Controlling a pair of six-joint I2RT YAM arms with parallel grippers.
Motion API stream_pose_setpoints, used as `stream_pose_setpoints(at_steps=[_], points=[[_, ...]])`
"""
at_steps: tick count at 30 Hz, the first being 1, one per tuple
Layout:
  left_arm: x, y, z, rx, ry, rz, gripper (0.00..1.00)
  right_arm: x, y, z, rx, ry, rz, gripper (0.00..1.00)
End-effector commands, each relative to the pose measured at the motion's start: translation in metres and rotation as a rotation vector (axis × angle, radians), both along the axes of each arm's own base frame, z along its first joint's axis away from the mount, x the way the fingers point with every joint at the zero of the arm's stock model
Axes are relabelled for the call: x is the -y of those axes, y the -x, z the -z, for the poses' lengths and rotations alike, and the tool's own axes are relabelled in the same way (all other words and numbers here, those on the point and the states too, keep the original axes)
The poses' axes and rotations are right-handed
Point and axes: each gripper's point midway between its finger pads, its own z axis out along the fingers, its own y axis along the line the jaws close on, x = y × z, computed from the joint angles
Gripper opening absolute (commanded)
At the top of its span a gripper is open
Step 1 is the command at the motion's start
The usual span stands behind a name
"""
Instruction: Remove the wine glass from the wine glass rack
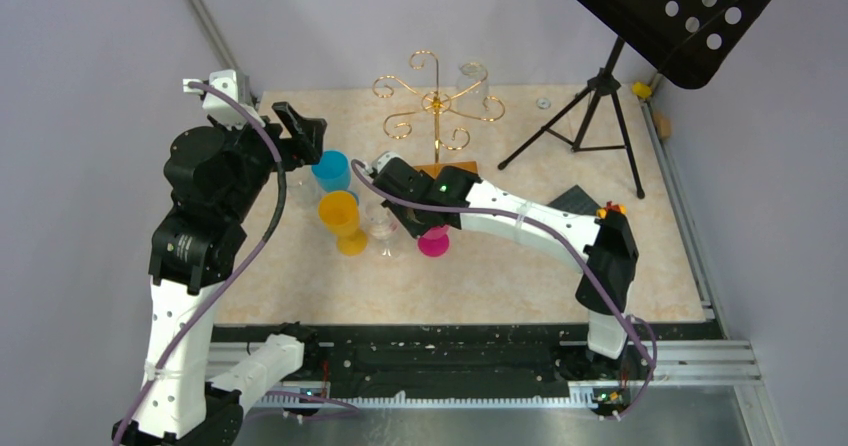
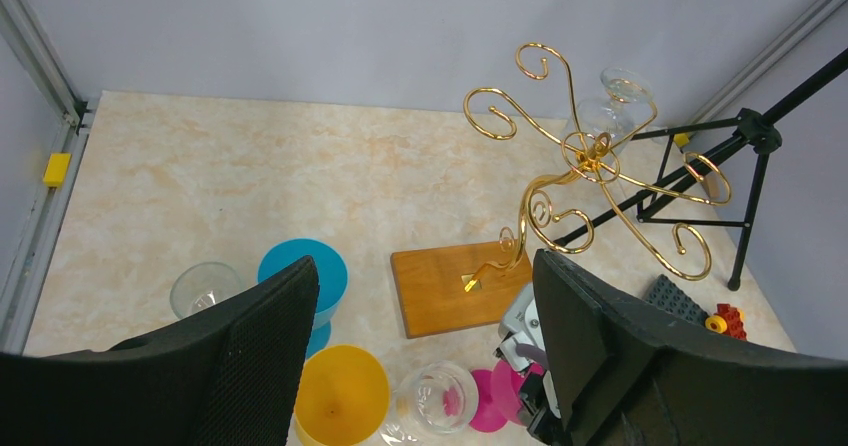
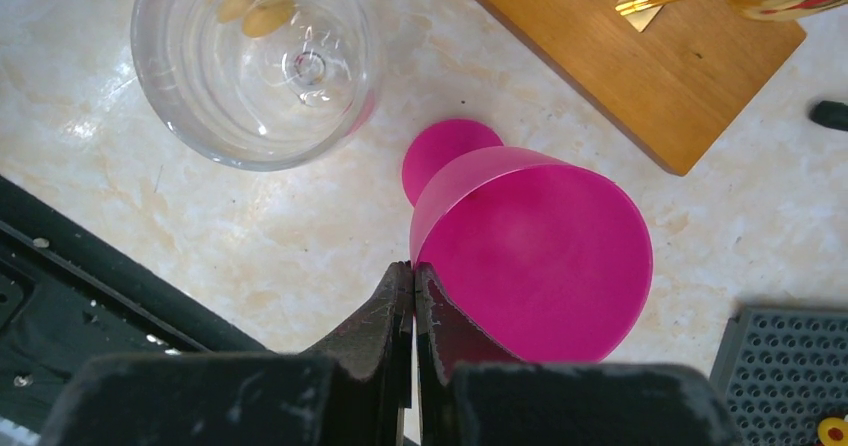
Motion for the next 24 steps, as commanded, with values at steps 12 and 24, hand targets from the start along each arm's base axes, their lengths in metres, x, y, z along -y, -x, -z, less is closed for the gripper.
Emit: stream_pose_setpoints(at_steps=[12,24], points=[[-0.001,0.004,-0.015,0.048,0.003,0.002,0.82,-0.011,-0.022,-0.022,0.079,-0.072,0.014,0.07],[-0.001,0.006,-0.018,0.054,0.005,0.006,0.82,-0.01,-0.025,-0.042,0.098,-0.119,0.027,0.25]])
